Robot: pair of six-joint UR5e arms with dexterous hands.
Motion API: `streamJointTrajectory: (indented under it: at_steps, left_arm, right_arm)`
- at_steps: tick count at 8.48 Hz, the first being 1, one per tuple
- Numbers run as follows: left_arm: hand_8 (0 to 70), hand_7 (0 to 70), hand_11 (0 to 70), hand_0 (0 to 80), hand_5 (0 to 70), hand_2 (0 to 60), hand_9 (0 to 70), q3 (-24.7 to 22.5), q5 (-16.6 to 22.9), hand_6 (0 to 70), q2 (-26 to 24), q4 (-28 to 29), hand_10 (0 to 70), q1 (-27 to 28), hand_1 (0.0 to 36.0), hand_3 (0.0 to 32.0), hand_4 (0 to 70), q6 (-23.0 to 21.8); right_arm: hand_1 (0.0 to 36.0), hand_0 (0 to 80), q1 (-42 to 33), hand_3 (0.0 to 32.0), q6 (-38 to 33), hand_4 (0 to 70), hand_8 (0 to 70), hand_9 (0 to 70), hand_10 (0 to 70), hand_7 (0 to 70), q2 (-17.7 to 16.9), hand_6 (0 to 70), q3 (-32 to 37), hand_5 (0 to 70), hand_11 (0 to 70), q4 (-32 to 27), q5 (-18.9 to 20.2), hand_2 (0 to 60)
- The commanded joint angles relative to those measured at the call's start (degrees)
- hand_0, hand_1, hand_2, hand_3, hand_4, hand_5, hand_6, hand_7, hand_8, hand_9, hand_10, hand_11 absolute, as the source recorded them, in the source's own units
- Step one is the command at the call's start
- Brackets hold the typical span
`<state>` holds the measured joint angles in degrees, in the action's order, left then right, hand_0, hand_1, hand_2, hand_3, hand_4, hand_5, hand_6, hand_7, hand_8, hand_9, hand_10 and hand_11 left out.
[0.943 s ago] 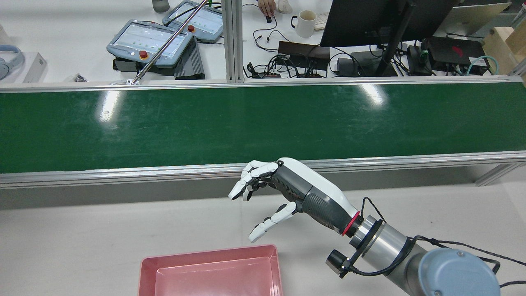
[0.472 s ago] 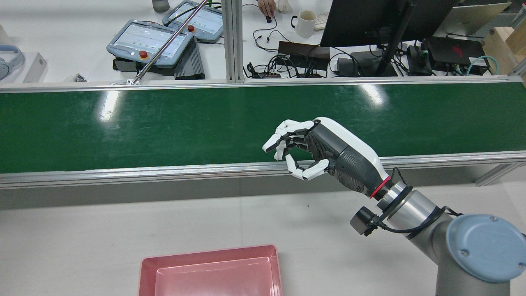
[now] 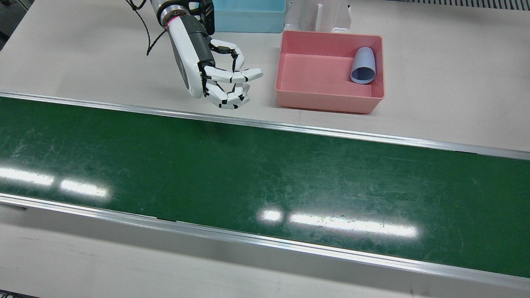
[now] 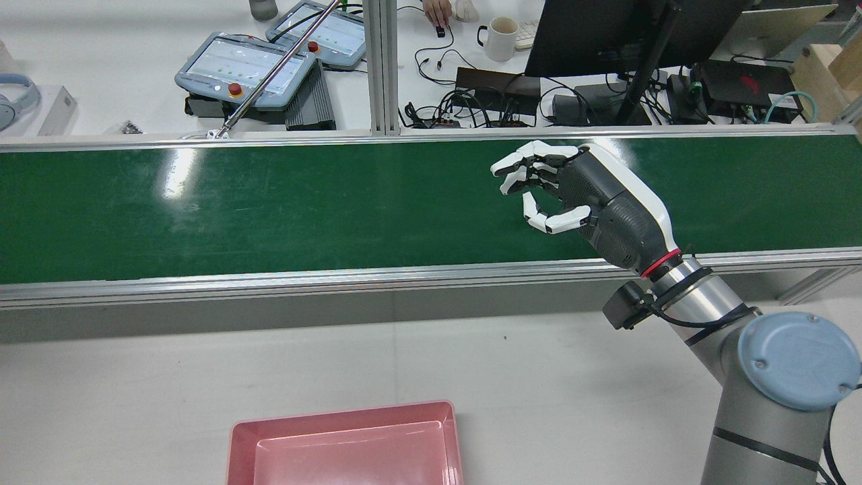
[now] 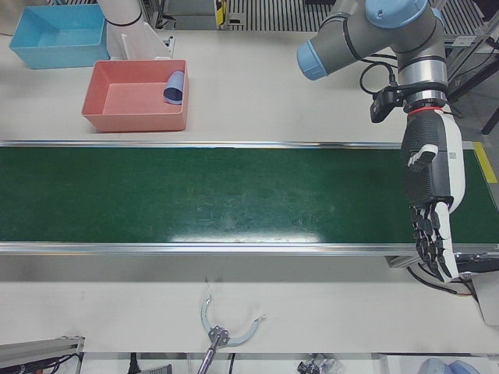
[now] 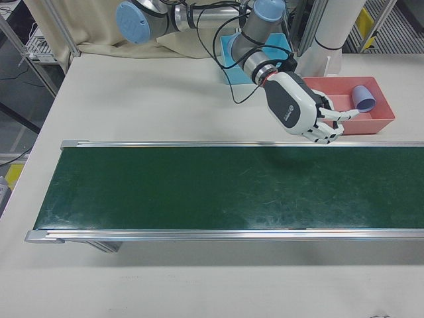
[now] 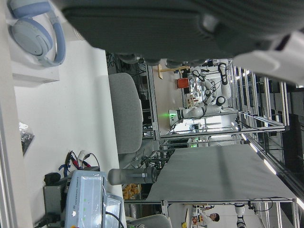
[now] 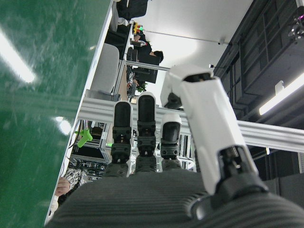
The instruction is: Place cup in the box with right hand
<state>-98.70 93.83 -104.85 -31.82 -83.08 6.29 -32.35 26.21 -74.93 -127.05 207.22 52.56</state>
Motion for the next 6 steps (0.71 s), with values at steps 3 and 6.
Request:
streamJointTrajectory:
  at_steps: [3, 6]
  left_arm:
    - [0.0, 0.0, 0.0, 0.0, 0.0, 0.0, 0.0, 0.0, -0.1, 0.0, 0.0, 0.0, 0.0, 0.0, 0.0, 0.0, 0.0, 0.0]
    - [0.0, 0.0, 0.0, 0.0, 0.0, 0.0, 0.0, 0.0, 0.0, 0.0, 0.0, 0.0, 0.0, 0.0, 0.0, 0.0, 0.0, 0.0]
  right_arm:
    - [36.0, 80.0, -11.1, 0.0, -4.2, 34.5, 32.8, 42.8, 22.4, 70.0, -0.3, 21.1, 12.7, 17.1, 35.7, -10.9, 1.0, 59.0]
    - [36.0, 80.0, -20.4, 0.0, -6.9, 45.8, 35.0, 46.6, 24.3, 70.0, 2.8, 23.8, 20.9, 17.4, 38.4, -10.9, 9.0, 60.0]
